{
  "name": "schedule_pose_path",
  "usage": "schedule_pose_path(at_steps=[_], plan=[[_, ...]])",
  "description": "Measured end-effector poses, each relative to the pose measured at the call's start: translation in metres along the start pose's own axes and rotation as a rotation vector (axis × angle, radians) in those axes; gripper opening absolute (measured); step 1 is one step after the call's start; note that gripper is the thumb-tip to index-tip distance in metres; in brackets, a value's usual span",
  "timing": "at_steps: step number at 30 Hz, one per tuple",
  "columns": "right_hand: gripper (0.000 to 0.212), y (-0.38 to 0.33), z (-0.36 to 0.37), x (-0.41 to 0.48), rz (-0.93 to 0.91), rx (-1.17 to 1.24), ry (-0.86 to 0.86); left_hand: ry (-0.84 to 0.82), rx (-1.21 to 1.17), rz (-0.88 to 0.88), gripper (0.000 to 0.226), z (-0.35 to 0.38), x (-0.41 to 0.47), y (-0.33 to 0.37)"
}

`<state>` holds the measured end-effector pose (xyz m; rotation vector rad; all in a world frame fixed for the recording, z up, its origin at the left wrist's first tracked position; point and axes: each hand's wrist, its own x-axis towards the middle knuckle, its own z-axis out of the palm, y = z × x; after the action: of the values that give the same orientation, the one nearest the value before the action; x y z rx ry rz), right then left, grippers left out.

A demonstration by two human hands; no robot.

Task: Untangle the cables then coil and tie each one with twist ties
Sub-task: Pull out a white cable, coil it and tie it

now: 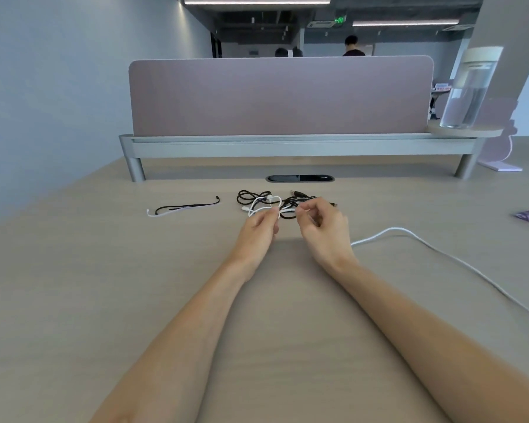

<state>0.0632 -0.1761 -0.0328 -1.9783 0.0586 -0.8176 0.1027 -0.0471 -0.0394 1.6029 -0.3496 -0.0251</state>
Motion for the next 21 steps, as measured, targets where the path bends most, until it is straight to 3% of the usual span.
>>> schedule_pose_path(at_steps=[5,8,11,16,21], plan=[[0.028,-0.002,0.007,-0.006,0.03,-0.483,-0.021,0.126,-0.335,-0.138,0.033,-0.013,0.011,0.005],[0.017,0.001,0.004,-0.009,-0.052,-0.33,-0.071,0.036,-0.474,-0.216,0.028,-0.015,0.008,0.008],[0.016,0.004,0.003,-0.009,-0.109,-0.21,-0.135,-0.073,-0.454,-0.246,0.02,-0.017,0.005,0.013],[0.024,0.0,0.001,-0.01,-0.083,-0.103,-0.223,-0.216,-0.568,-0.257,0.042,-0.022,0.004,0.013],[0.011,-0.005,0.008,-0.014,0.014,0.049,-0.186,-0.214,-0.674,-0.238,0.05,-0.021,0.004,0.016]])
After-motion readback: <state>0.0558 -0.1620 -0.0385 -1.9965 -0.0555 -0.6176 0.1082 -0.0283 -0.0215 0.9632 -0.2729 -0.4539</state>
